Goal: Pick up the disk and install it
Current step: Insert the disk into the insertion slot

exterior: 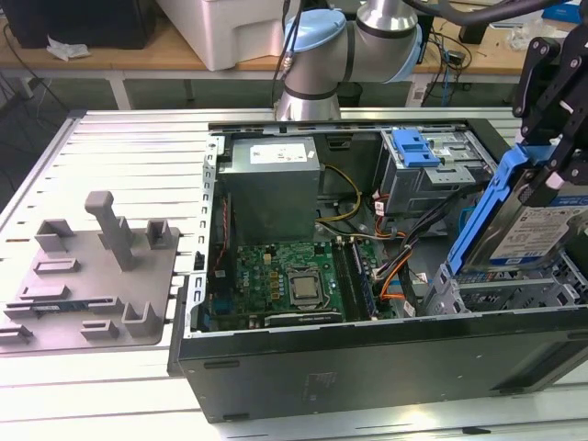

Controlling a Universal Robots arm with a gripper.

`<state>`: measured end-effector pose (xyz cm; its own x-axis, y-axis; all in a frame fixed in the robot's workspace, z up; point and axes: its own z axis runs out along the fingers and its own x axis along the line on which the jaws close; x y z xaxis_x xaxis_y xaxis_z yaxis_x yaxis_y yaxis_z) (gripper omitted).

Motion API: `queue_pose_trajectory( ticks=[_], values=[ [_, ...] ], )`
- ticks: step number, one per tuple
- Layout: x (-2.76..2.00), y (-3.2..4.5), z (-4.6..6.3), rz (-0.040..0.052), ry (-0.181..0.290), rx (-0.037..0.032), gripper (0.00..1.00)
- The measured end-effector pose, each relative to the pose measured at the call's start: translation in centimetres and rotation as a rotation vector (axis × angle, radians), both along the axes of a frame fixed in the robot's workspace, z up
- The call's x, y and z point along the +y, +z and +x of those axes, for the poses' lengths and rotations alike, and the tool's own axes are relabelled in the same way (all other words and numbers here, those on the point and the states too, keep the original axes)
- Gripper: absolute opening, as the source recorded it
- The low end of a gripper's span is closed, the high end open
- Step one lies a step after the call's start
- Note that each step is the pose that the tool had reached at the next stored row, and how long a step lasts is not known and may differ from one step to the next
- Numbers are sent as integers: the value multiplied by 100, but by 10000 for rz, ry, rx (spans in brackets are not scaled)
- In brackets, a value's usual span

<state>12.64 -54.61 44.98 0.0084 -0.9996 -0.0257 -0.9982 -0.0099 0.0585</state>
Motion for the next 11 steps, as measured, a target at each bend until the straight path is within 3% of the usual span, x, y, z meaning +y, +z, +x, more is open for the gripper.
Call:
queue_pose_trajectory(
  ticks=[11],
  values=[
    [-4,-21,14,1,-5,4,37]
  ],
)
